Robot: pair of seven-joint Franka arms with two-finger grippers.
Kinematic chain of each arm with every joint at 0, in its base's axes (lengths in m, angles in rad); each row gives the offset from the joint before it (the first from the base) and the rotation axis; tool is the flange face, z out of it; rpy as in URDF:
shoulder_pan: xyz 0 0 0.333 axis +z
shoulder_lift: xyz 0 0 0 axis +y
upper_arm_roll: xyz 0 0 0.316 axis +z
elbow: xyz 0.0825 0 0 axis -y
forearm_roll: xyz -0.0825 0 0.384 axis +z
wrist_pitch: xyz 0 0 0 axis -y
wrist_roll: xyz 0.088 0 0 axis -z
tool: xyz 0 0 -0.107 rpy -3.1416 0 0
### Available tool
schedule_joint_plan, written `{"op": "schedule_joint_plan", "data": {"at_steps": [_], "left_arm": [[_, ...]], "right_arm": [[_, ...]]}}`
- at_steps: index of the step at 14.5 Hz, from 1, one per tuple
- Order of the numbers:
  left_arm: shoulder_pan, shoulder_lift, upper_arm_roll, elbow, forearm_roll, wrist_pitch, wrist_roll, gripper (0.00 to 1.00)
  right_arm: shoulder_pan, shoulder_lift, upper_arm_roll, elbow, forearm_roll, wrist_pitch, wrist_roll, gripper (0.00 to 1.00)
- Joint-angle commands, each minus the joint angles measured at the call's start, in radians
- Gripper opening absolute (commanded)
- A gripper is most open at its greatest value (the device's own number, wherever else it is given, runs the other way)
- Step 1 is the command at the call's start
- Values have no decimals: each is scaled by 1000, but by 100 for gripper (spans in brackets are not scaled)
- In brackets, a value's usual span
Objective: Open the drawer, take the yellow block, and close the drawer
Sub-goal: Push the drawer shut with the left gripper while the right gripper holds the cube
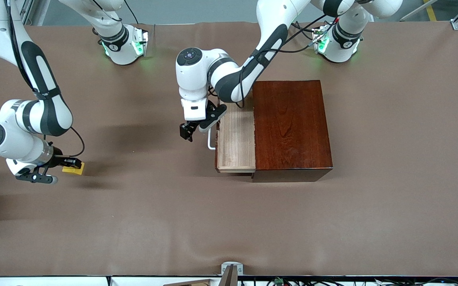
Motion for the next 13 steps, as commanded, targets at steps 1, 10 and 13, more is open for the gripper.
{"op": "schedule_joint_plan", "data": {"at_steps": [1,10,13], "left_arm": [[-5,8,54,22,27,-109,6,100],[17,-11,90,3,27,-243,40,100],[20,-12,90,2,30,-310,40,100]], "right_arm": [[-28,-9,22,-60,-24,69,-10,23],[-35,37,22,-62,-24,77,-10,37],[-35,51,23,-62,-24,83,-10,62]]}}
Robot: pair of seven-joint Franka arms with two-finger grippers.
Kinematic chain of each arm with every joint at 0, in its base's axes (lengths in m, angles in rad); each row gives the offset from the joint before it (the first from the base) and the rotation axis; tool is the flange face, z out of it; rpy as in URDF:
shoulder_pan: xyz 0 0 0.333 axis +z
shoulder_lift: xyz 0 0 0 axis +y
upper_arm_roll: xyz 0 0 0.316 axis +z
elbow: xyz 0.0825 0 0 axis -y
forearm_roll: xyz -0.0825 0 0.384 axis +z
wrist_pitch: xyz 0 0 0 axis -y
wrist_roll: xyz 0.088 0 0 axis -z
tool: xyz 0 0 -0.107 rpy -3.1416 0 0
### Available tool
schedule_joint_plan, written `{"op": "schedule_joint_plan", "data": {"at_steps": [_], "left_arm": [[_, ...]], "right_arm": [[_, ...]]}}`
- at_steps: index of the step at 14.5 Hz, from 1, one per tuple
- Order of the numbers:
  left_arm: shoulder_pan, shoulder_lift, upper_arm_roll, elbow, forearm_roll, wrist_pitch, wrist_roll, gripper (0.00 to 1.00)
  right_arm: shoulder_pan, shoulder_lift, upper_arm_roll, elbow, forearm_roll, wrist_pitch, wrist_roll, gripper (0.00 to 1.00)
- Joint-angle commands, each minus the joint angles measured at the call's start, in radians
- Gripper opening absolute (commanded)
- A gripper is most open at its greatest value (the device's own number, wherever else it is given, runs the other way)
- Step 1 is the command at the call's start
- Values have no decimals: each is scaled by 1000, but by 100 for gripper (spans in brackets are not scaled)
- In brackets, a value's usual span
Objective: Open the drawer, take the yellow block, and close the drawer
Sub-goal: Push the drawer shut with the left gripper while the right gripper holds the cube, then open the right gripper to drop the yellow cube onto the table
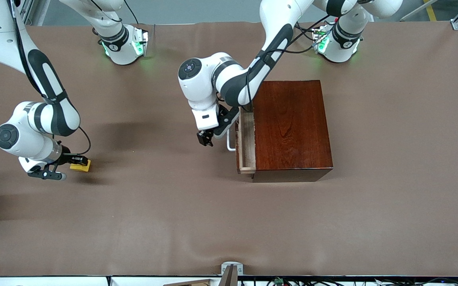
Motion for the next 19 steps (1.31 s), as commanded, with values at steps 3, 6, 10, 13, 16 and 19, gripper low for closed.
{"op": "schedule_joint_plan", "data": {"at_steps": [3,6,10,13,16,19], "left_arm": [[11,-12,32,-22,33,-115,37,100],[11,-10,32,-24,46,-144,37,100],[11,-10,31,-27,55,-193,38,100],[5,-16,32,-24,52,-200,44,100],[8,-30,22,-10,47,-113,55,100],[1,-79,23,-10,47,-53,53,100]], "right_arm": [[-23,3,22,-8,-22,7,8,98],[-21,-17,24,-1,-22,-7,2,100],[-15,-84,32,28,-21,-68,6,100],[0,-149,33,71,-21,-140,1,100],[13,-211,35,111,-18,-214,1,100],[31,-245,42,200,-12,-387,1,100]]}}
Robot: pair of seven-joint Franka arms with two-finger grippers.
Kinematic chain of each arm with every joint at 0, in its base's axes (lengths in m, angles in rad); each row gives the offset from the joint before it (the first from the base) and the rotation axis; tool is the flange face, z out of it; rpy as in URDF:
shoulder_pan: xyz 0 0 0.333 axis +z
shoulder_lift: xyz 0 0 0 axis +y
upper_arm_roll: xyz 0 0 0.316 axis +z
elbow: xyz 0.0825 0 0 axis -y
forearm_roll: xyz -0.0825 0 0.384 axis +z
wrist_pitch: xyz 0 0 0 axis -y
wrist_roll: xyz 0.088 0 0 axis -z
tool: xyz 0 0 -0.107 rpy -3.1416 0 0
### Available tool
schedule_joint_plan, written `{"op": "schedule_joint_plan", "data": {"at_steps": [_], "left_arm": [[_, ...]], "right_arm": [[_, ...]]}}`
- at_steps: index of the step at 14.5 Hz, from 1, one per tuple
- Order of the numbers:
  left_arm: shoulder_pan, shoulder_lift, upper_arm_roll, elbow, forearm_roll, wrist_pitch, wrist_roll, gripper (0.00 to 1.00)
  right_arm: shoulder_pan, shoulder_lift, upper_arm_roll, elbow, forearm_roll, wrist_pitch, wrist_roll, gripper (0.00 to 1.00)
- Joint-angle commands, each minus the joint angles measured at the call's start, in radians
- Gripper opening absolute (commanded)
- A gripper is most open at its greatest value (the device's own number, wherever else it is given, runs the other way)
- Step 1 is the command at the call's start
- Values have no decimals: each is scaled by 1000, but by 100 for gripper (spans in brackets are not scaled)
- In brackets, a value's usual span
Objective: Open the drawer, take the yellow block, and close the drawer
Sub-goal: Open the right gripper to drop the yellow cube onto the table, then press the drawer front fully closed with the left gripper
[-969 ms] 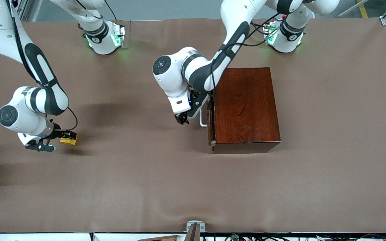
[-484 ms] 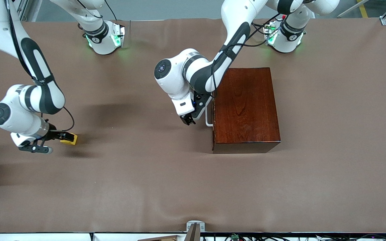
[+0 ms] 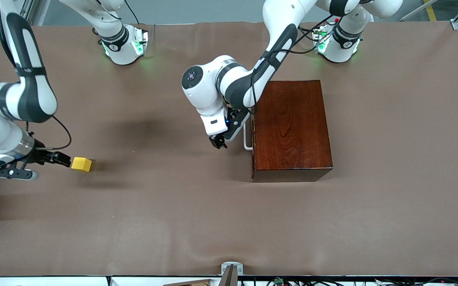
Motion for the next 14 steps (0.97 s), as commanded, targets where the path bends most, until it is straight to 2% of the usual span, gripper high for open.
{"op": "schedule_joint_plan", "data": {"at_steps": [1,4,6,14], "left_arm": [[-6,-86,8,-17,23,12,29,100],[9,-191,12,-33,28,-1,123,100],[49,-258,12,-53,29,-57,205,100],[178,-468,5,-121,14,-246,671,100]], "right_arm": [[14,-31,6,87,-8,-164,1,100],[26,-42,7,214,-5,-369,-1,100],[48,-48,7,286,-5,-469,1,100],[48,-129,9,340,39,-566,2,100]]}}
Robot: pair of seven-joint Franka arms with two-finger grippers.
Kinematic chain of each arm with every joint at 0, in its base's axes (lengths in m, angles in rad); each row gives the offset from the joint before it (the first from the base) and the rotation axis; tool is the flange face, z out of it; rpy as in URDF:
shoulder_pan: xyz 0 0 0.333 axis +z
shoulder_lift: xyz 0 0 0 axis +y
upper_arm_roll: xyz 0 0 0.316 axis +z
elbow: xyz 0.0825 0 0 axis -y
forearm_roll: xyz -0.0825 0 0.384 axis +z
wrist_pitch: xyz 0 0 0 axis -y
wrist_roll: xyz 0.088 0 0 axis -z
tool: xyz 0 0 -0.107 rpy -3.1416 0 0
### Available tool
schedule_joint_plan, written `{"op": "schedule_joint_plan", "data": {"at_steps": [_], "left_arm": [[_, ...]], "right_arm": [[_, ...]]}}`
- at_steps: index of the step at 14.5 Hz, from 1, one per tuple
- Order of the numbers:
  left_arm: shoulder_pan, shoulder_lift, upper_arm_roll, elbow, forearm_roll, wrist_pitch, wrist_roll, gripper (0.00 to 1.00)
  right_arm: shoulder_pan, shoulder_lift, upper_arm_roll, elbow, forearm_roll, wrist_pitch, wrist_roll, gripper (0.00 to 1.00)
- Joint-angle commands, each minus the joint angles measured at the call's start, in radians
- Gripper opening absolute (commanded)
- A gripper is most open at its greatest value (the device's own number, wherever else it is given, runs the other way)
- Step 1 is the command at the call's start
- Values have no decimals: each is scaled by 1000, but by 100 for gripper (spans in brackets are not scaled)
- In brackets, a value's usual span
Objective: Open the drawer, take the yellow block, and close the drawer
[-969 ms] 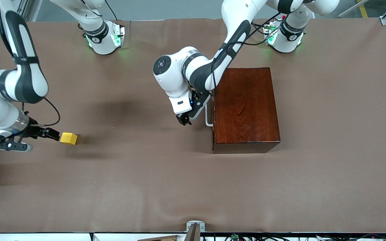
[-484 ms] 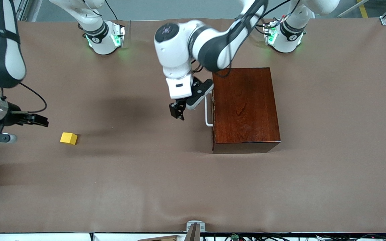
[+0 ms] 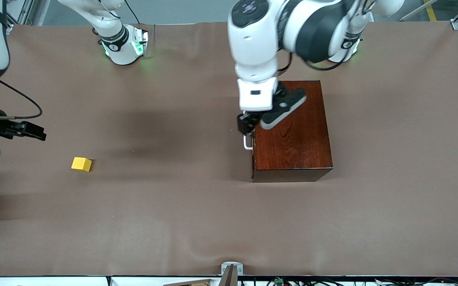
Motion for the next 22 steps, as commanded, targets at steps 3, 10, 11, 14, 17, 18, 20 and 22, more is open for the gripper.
{"op": "schedule_joint_plan", "data": {"at_steps": [3,10,11,14,17,18,20,22], "left_arm": [[69,-157,-12,-168,10,-32,208,100],[297,-255,-44,-192,-90,-41,538,100],[358,-263,-78,-195,-104,-41,607,100],[481,-312,-132,-219,-109,-69,759,100],[613,-372,-207,-279,-125,-80,913,100],[638,-396,-213,-297,-125,-83,940,100],[693,-433,-241,-333,-125,-93,1023,100],[786,-467,-302,-371,-135,-95,1114,100]], "right_arm": [[-7,-33,0,44,20,-90,1,100],[10,-85,0,78,21,-171,-4,100],[16,-97,-1,75,21,-174,-4,100],[140,-128,-97,72,20,-185,-4,100],[177,-141,-138,69,21,-208,-9,100],[182,-145,-139,69,21,-219,-22,100],[179,-143,-139,69,23,-224,-35,100],[151,-142,-139,69,23,-220,-102,100]]}}
